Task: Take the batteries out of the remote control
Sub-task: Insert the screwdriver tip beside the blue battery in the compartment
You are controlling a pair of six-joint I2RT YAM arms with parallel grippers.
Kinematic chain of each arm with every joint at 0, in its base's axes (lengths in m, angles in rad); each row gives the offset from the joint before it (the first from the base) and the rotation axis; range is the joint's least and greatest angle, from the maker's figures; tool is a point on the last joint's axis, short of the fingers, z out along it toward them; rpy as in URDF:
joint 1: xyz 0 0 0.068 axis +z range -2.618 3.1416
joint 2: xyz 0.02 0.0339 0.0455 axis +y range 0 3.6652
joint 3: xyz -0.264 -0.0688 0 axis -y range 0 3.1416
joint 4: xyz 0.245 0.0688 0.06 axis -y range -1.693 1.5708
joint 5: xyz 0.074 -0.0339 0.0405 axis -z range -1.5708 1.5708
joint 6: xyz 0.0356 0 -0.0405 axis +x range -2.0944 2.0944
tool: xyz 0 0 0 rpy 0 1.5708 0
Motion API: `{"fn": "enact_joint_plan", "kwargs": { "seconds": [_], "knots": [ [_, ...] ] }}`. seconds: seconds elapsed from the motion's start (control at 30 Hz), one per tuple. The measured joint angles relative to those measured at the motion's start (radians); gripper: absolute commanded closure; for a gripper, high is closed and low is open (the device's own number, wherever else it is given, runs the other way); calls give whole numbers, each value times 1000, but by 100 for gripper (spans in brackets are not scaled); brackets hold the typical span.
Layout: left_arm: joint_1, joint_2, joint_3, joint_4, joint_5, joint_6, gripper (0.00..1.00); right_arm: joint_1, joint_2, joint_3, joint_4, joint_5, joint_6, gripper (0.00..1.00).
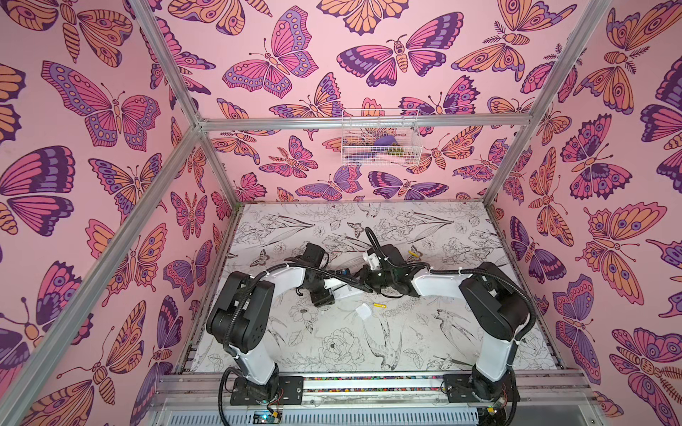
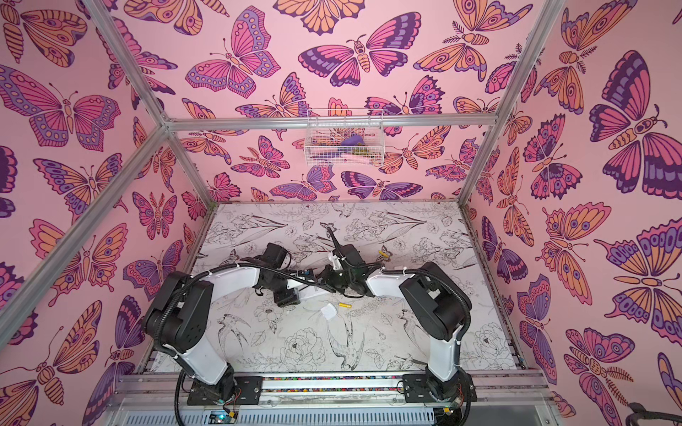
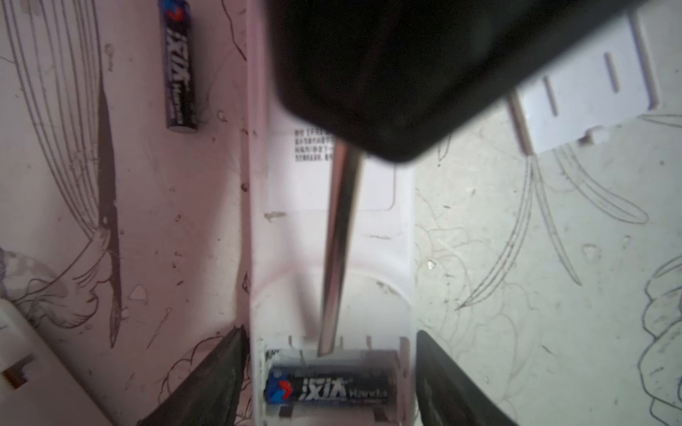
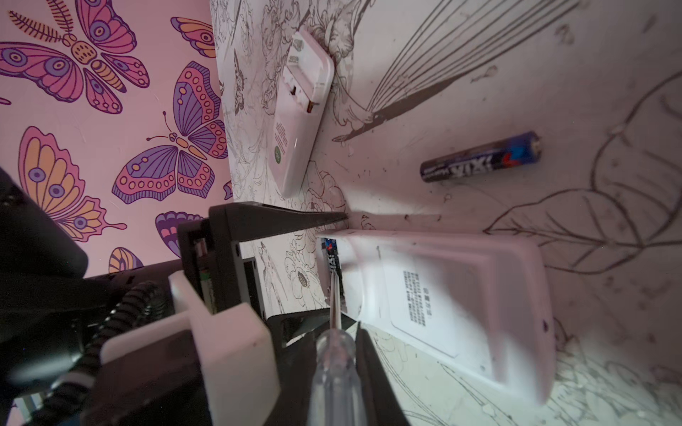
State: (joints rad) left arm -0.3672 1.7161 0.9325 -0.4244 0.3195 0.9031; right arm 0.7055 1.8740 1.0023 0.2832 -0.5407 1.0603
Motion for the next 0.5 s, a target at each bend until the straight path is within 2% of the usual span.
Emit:
{"fn": "enact_joint_plan", "kwargs": {
  "seconds": [0.5],
  "knots": [
    [-6,-14,-7,-23,-29,1,50,10,32,89,-152,-9,21,100]
  ]
}}
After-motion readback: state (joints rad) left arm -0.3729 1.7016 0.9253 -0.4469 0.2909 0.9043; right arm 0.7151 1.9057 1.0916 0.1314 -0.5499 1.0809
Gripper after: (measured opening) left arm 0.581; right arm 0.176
